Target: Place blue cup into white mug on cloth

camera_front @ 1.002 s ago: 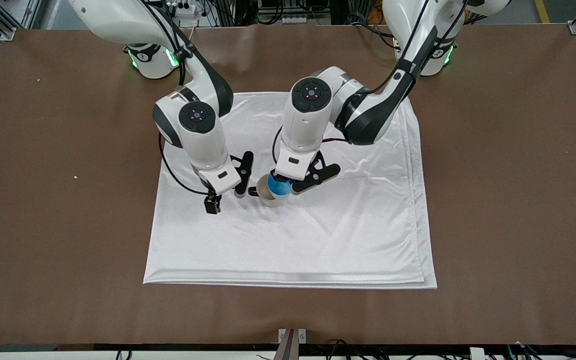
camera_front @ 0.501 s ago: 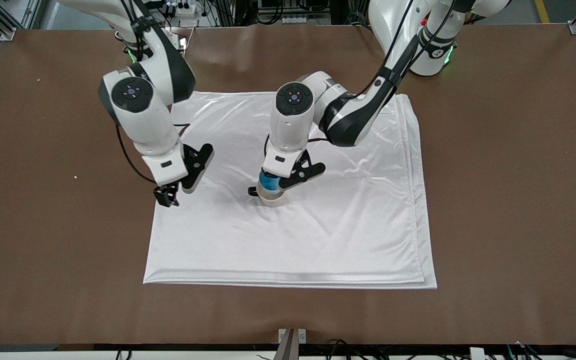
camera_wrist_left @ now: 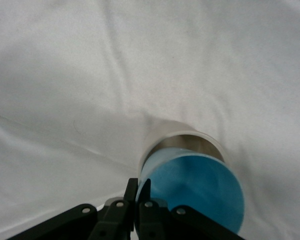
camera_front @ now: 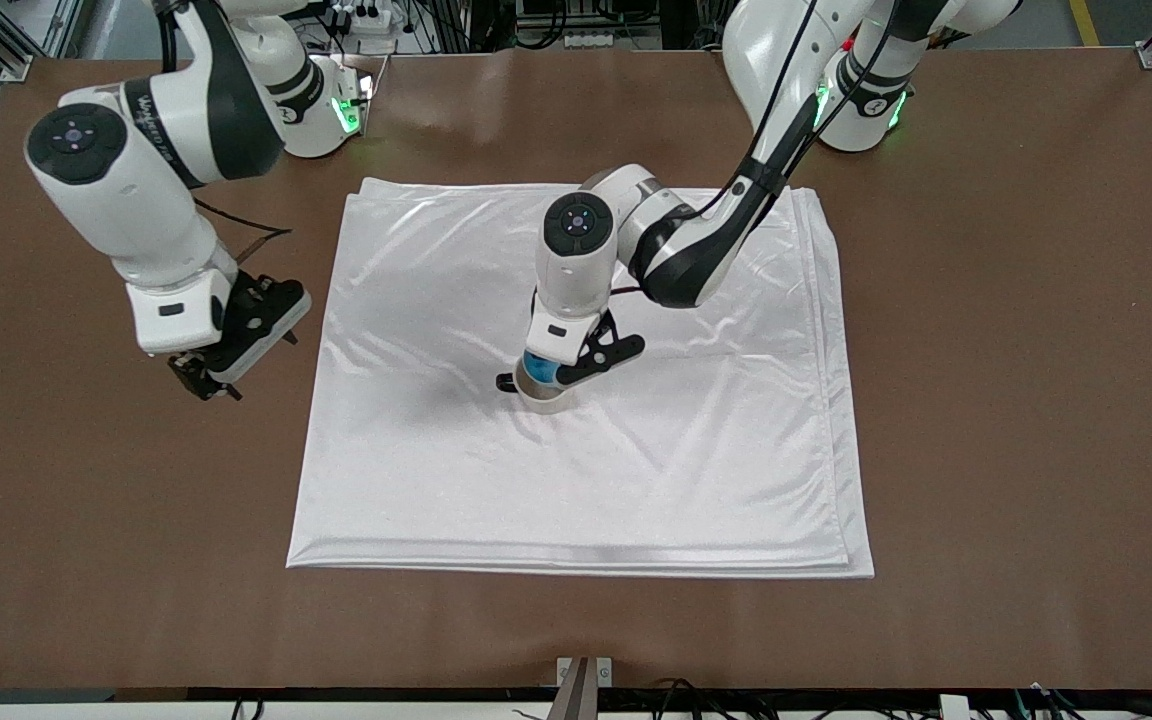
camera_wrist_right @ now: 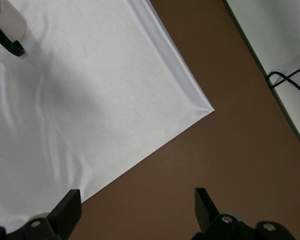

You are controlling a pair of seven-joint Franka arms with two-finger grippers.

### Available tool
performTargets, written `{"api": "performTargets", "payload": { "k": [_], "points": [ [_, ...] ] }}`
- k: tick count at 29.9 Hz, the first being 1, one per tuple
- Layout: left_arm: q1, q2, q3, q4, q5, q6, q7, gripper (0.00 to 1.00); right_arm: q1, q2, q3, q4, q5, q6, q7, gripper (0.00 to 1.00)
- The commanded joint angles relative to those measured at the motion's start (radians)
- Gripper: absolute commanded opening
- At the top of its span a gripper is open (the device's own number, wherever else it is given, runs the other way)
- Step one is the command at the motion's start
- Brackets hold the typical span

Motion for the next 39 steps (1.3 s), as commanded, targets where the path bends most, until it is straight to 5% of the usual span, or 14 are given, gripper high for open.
{"api": "performTargets", "payload": {
  "k": [1,9,12,15,26,39],
  "points": [
    [-0.016,0.030,0.016,0.024,-0.007,0.013,-0.009,0.00,-0.056,-0.051,0.010,-0.031,0.028,-0.001,0.014,1.00],
    [-0.015,0.033,0.019,0.022,-0.008,0.051,-0.017,0.00,-0.106,-0.109,0.010,-0.029,0.031,-0.069,0.086,1.00],
    [-0.012,0.033,0.021,0.024,-0.010,0.051,-0.014,0.41,-0.115,-0.131,0.008,-0.029,0.031,-0.078,0.096,1.00],
    [-0.010,0.031,0.021,0.024,-0.009,0.053,-0.009,1.00,-0.130,-0.145,0.008,-0.029,0.032,-0.100,0.096,1.00],
    [0.010,0.005,0.037,0.025,-0.008,0.051,-0.006,1.00,-0.159,-0.198,-0.025,-0.026,0.061,-0.164,0.174,1.00],
    [0.097,-0.025,0.077,0.021,0.024,0.045,0.103,1.00,-0.165,-0.211,-0.143,-0.003,0.150,-0.273,0.312,1.00]
  ]
}}
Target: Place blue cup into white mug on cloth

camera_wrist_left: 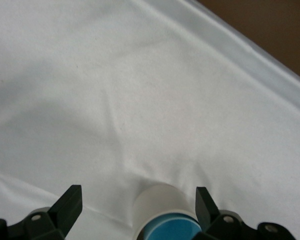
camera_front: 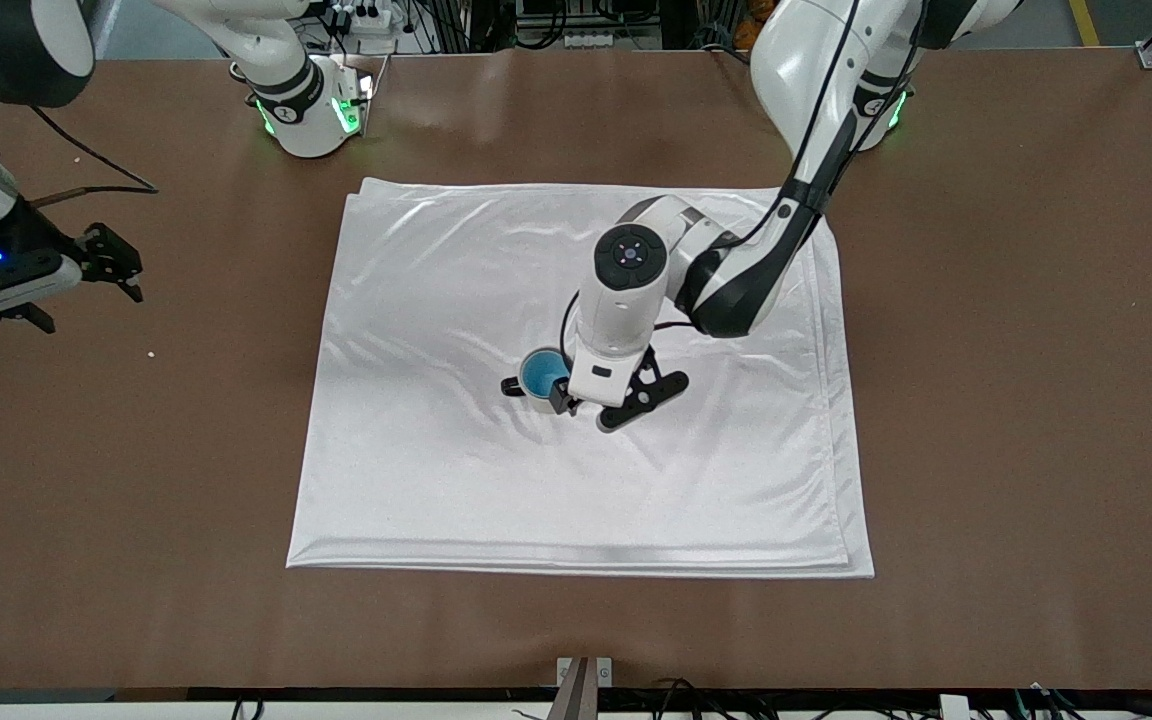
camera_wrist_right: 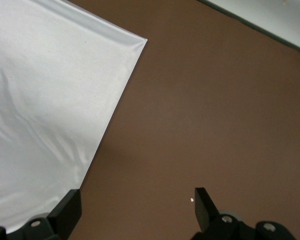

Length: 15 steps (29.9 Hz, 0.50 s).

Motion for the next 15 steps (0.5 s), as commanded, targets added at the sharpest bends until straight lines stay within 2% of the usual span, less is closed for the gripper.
{"api": "performTargets", "payload": {
  "k": [1,15],
  "points": [
    [0.031,-0.025,0.036,-0.013,0.019,-0.012,0.079,1.00,-0.009,-0.024,-0.027,0.005,0.038,-0.062,0.093,1.00],
    [0.250,-0.102,0.042,-0.015,0.007,-0.102,0.439,1.00,-0.037,-0.001,-0.027,0.078,0.032,-0.084,0.235,1.00]
  ]
}}
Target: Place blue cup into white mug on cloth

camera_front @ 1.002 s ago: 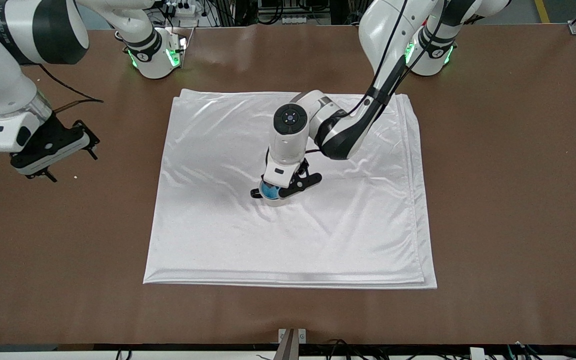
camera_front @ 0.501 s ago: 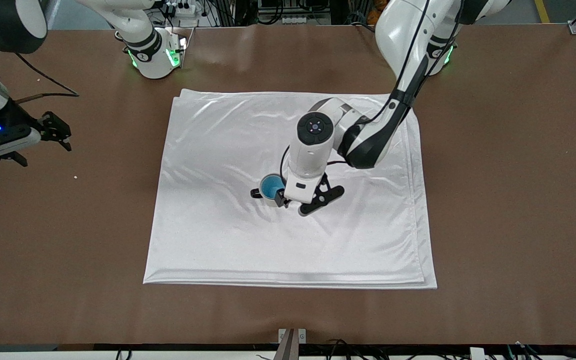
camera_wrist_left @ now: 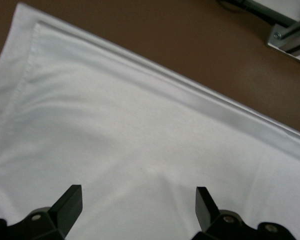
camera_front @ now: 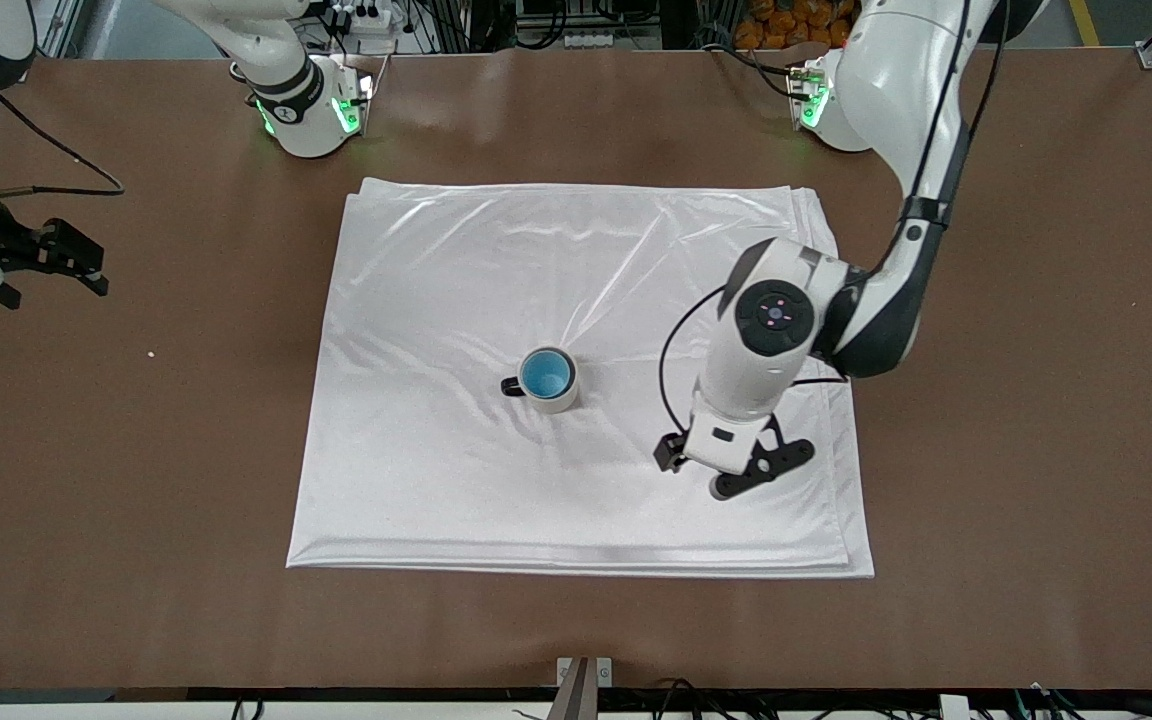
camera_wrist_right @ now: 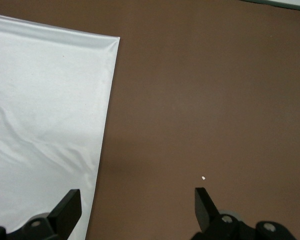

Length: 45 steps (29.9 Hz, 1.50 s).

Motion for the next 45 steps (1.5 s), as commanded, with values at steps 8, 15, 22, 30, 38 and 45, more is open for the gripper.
{"api": "performTargets", "payload": {
  "k": [8,15,22,30,38,45],
  "points": [
    [0.226,-0.067,-0.008,-0.016,0.000,-0.095,0.286,1.00,-0.056,0.056,0.009,0.101,0.023,-0.042,0.036,1.00],
    [0.369,-0.082,-0.011,-0.016,-0.001,-0.095,0.451,1.00,-0.054,0.060,0.010,0.126,0.018,-0.063,0.181,1.00],
    [0.446,-0.094,-0.015,-0.015,-0.004,-0.096,0.583,1.00,-0.054,0.070,0.010,0.144,0.009,-0.070,0.188,1.00],
    [0.478,-0.246,-0.019,-0.138,-0.090,-0.242,0.648,1.00,-0.044,0.131,0.018,0.296,0.011,-0.217,0.195,1.00],
    [0.478,-0.487,-0.030,-0.400,-0.096,-0.240,0.660,1.00,-0.022,0.131,0.020,0.305,0.005,-0.249,0.234,1.00],
    [0.475,-0.636,-0.044,-0.574,-0.096,-0.242,0.660,1.00,0.001,0.125,0.020,0.301,-0.005,-0.252,0.281,1.00]
  ]
}}
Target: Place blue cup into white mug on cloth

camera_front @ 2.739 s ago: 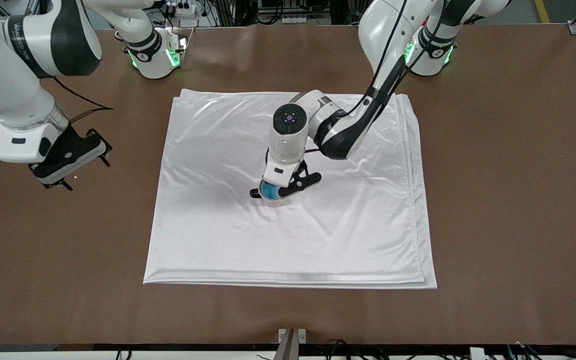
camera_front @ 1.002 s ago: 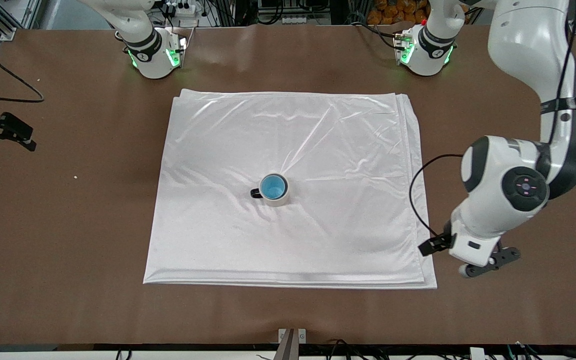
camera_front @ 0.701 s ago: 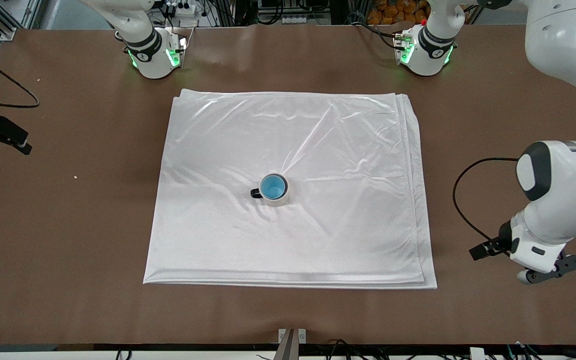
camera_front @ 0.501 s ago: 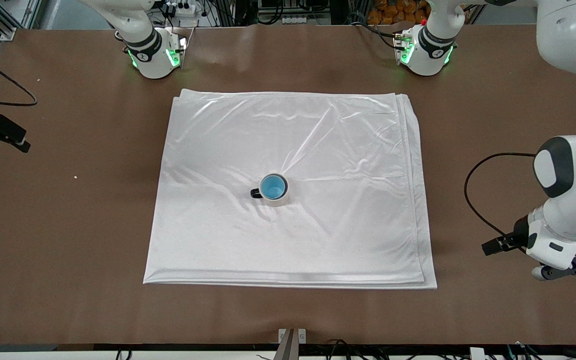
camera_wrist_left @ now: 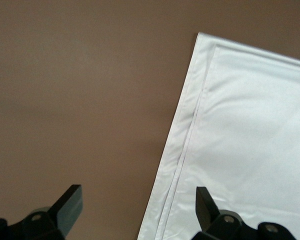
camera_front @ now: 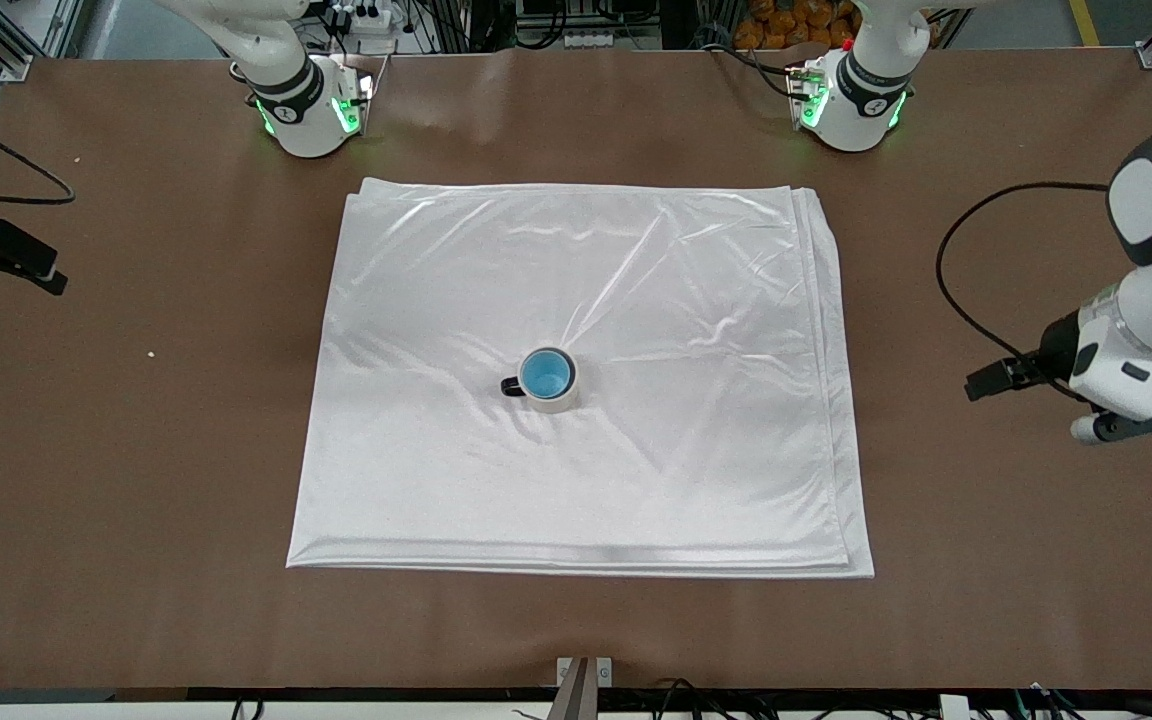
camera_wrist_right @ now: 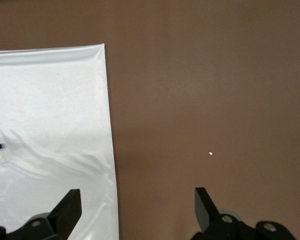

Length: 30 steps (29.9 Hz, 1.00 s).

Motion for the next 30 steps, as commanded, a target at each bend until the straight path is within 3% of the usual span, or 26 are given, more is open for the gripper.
{"api": "performTargets", "payload": {
  "k": [1,6,13,20,30],
  "points": [
    [0.009,-0.166,-0.028,-0.206,-0.024,0.021,0.025,1.00,0.010,0.011,0.002,0.028,-0.005,-0.024,0.041,1.00],
    [0.011,-0.244,-0.070,-0.232,-0.023,-0.050,0.002,1.00,0.008,0.009,0.000,0.025,-0.003,-0.025,0.041,1.00],
    [0.013,-0.347,-0.063,-0.205,-0.023,-0.145,0.019,1.00,0.008,0.009,0.000,0.020,-0.003,-0.018,0.041,1.00],
    [0.016,-0.307,-0.059,-0.040,-0.016,-0.268,0.025,1.00,0.004,0.003,-0.003,0.020,0.003,-0.011,0.038,1.00],
    [0.016,-0.249,-0.056,0.055,0.000,-0.278,0.080,1.00,0.002,-0.002,-0.003,0.017,0.007,-0.015,0.035,1.00]
  ]
}}
